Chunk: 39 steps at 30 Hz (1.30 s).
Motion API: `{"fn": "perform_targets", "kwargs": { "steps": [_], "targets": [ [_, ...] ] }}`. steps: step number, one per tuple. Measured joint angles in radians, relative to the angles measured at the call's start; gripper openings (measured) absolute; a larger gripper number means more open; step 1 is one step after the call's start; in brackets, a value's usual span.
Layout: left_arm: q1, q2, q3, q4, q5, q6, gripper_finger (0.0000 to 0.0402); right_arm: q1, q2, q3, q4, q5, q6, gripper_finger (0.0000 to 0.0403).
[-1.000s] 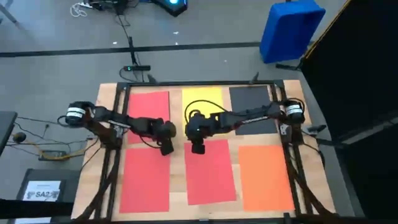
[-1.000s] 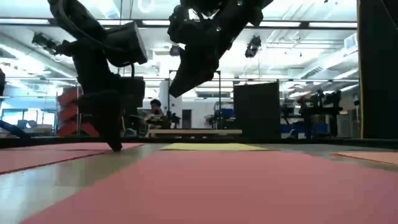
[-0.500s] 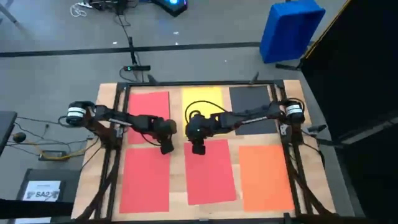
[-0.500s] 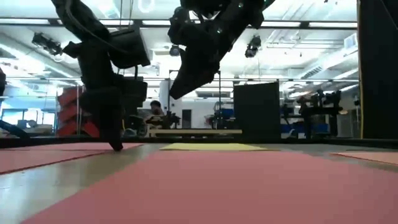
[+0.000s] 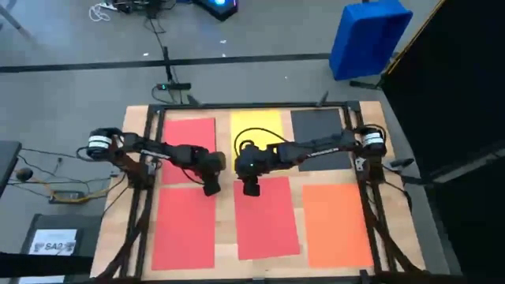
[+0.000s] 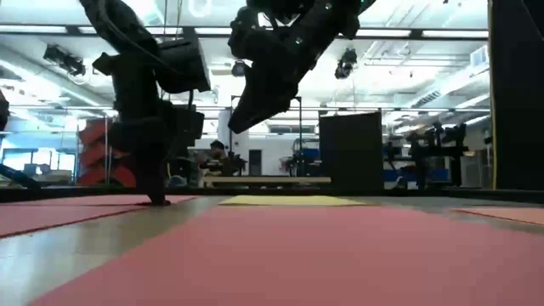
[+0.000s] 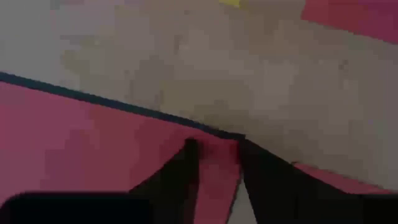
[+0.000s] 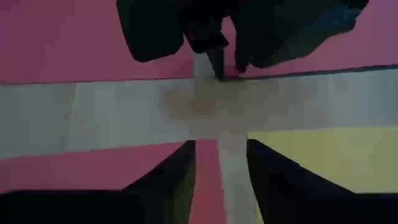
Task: Organize paper
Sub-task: Stack the red paper to the bottom center red paper
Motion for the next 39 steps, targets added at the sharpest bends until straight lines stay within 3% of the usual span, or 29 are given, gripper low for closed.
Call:
{"fn": "perform_targets", "kwargs": {
  "steps": [22,30,35,39],
  "targets": [
    [0.0,-0.044,0.002,-0.031,0.058,0.0,0.0087,0.0,0.0,0.001,0.026,0.0,-0.006,0.0117],
    [0.015,-0.072,0.001,-0.243,0.025,0.062,0.0089,0.0,0.0,0.001,0.027,0.0,-0.001,0.0117],
    [0.05,-0.161,-0.031,-0.241,0.031,0.096,0.0111,0.0,0.0,0.001,0.027,0.0,-0.001,0.0117],
    [0.075,-0.203,-0.077,-0.243,0.062,0.098,0.0154,0.002,0.0,0.001,0.026,0.0,-0.001,0.0117]
  ]
}}
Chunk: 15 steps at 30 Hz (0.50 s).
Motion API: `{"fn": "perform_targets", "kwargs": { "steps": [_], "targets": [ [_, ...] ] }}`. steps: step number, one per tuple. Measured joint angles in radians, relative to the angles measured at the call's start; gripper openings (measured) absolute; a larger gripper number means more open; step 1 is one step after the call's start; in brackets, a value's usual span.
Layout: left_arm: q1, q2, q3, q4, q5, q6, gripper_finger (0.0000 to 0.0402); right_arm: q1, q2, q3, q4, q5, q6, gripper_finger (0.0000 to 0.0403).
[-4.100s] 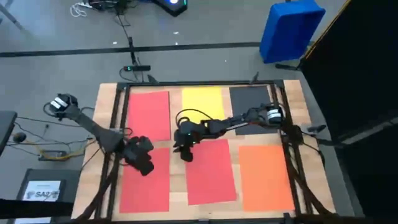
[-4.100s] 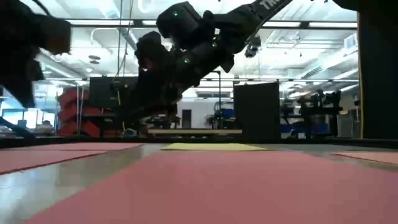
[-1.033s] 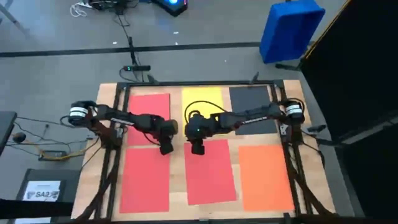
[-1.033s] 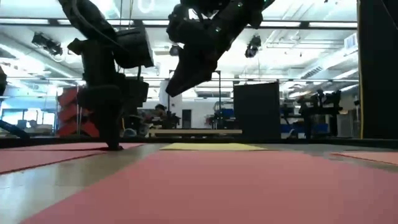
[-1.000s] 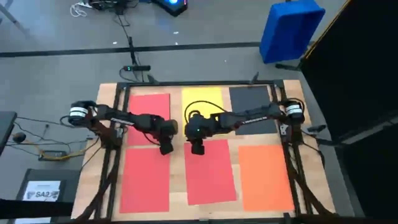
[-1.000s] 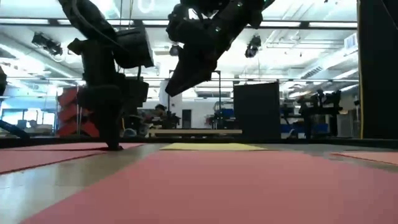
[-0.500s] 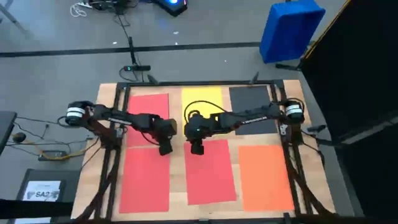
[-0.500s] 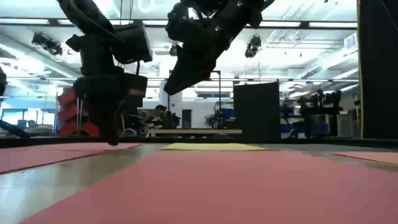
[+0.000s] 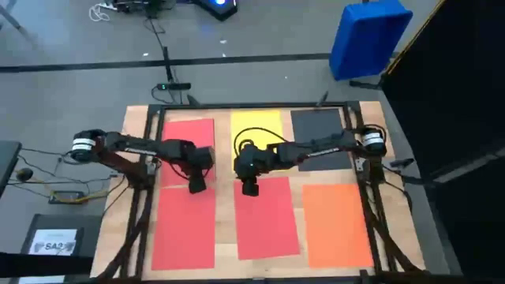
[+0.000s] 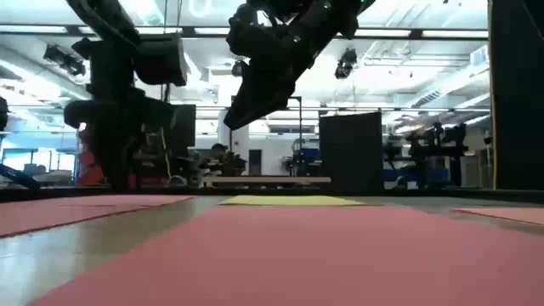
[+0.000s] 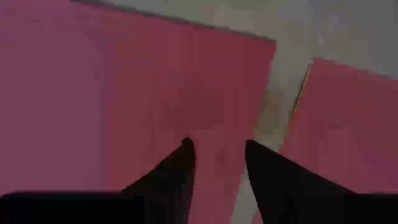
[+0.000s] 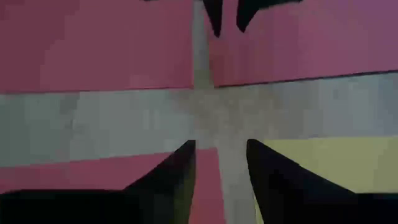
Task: Organize paper
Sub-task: Stack the red paper to the bottom center red paper
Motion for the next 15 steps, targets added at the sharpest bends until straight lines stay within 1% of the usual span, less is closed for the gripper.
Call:
{"fn": "perform_targets", "kwargs": {
  "steps": [4,8,11,15],
  "targets": [
    [0.002,0.0,-0.015,0.019,0.01,-0.004,0.0213,0.0,0.0,0.0,0.0,0.0,0.0,0.0117],
    [0.004,0.0,-0.014,0.053,-0.009,0.002,0.0264,0.0,0.0,0.0,-0.001,0.0,0.0,0.0117],
    [0.004,0.025,-0.014,0.065,-0.015,0.005,0.0286,0.0,0.0,0.0,-0.001,0.0,0.0,0.0117],
    [0.004,0.085,-0.012,0.087,-0.009,0.019,0.0291,0.0,0.0,0.0,-0.003,0.0,0.0,0.0117]
  ]
}}
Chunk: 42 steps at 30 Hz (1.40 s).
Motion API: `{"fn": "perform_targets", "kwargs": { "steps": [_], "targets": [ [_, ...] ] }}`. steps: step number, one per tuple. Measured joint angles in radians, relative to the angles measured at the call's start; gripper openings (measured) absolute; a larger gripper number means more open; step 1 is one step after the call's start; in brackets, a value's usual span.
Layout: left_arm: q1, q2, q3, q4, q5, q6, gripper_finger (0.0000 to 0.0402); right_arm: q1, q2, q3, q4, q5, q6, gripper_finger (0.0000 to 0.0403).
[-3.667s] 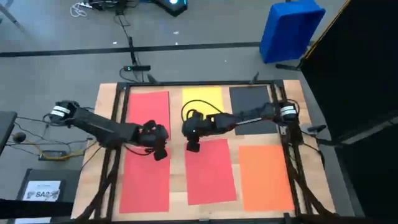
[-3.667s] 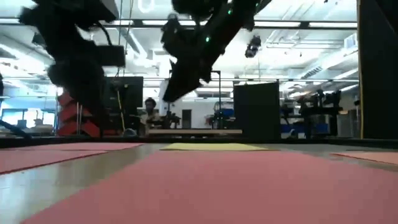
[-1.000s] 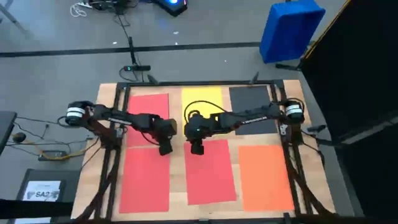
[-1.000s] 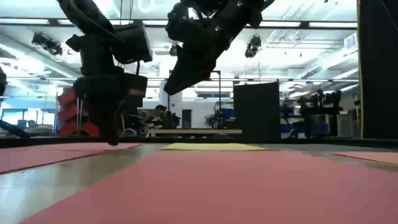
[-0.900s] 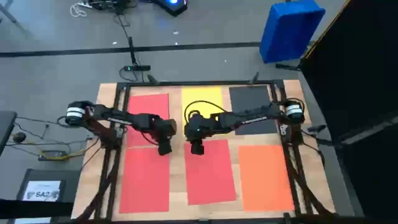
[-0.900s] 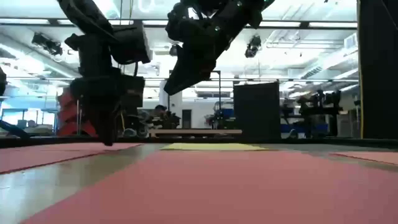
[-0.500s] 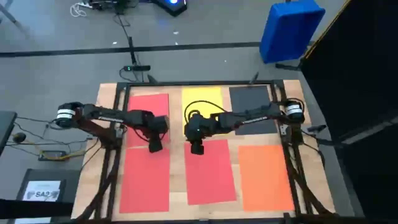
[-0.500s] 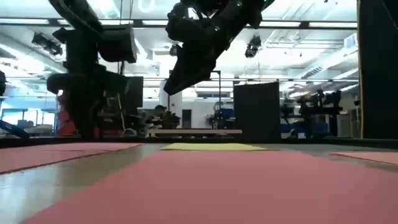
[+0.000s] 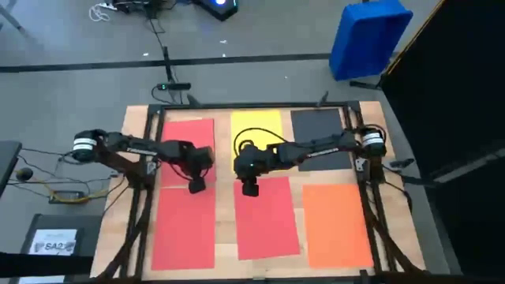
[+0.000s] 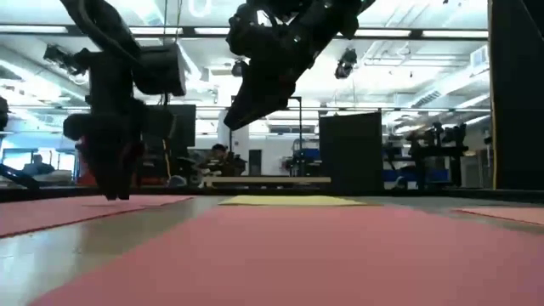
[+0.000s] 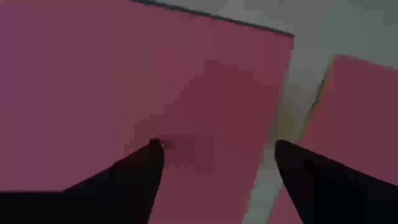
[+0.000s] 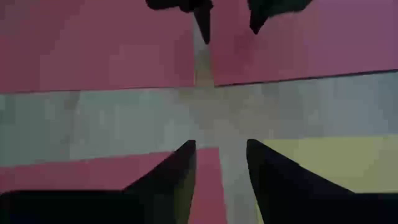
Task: Organize paper
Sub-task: Stack the red paper to the bottom center red paper, then stack the red paper on top of the red paper
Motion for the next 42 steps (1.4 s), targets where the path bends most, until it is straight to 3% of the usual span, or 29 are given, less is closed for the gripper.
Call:
{"fn": "perform_targets", "kwargs": {
  "steps": [9,22,30,42],
  "targets": [
    [0.001,0.044,0.002,0.106,0.005,0.004,0.0283,0.0,0.0,0.0,-0.001,0.0,-0.001,0.0117],
    [0.005,0.046,0.036,0.113,-0.019,0.004,0.0197,-0.004,0.013,-0.035,0.069,-0.004,0.041,0.0117],
    [0.019,0.042,0.089,0.117,-0.031,0.035,0.0182,-0.052,0.132,-0.072,0.248,-0.181,0.146,0.0117],
    [0.083,0.035,0.095,0.036,-0.081,0.077,0.0182,-0.087,0.155,-0.071,0.319,-0.232,0.197,0.0117]
  ]
}}
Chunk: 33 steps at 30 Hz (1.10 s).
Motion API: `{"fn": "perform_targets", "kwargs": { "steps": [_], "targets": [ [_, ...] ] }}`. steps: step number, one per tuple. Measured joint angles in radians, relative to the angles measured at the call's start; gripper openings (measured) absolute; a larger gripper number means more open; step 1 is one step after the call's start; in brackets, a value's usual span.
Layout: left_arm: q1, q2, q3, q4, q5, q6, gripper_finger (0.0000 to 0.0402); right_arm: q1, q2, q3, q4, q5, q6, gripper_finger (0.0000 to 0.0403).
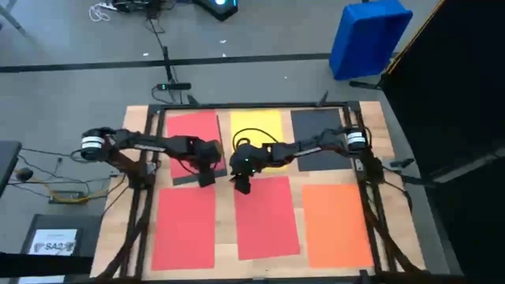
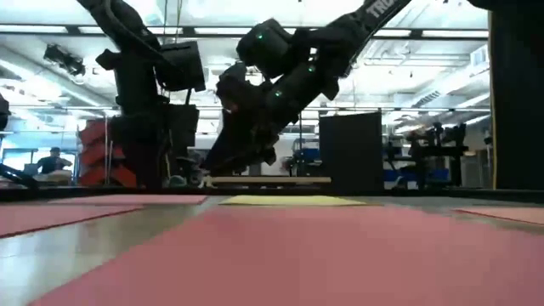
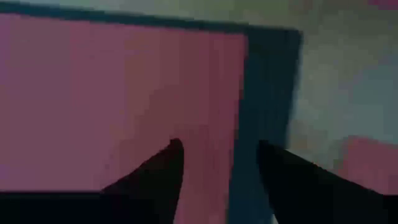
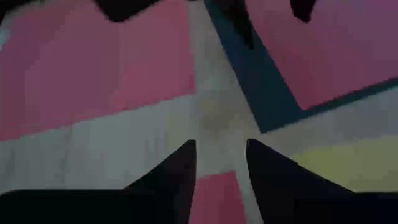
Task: Organize paper
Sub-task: Stack the red paper on top of the red paper
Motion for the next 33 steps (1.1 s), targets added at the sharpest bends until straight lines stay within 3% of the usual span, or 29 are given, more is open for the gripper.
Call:
{"fn": "perform_targets", "kwargs": {
  "steps": [5,9,23,33],
  "targets": [
    [0.061,0.0,-0.021,0.0,0.086,0.041,0.0183,0.006,0.0,0.0,-0.007,-0.029,0.0,0.0117],
    [0.074,0.0,-0.026,-0.012,0.092,0.066,0.0193,0.009,0.0,0.0,-0.005,-0.031,-0.002,0.0117],
    [0.089,0.049,-0.024,0.018,0.068,0.095,0.0287,0.009,0.0,0.0,-0.006,-0.031,-0.003,0.0117],
    [0.094,0.071,-0.022,0.034,0.078,0.094,0.0273,0.009,0.0,0.0,-0.006,-0.043,-0.015,0.0117]
  ]
}}
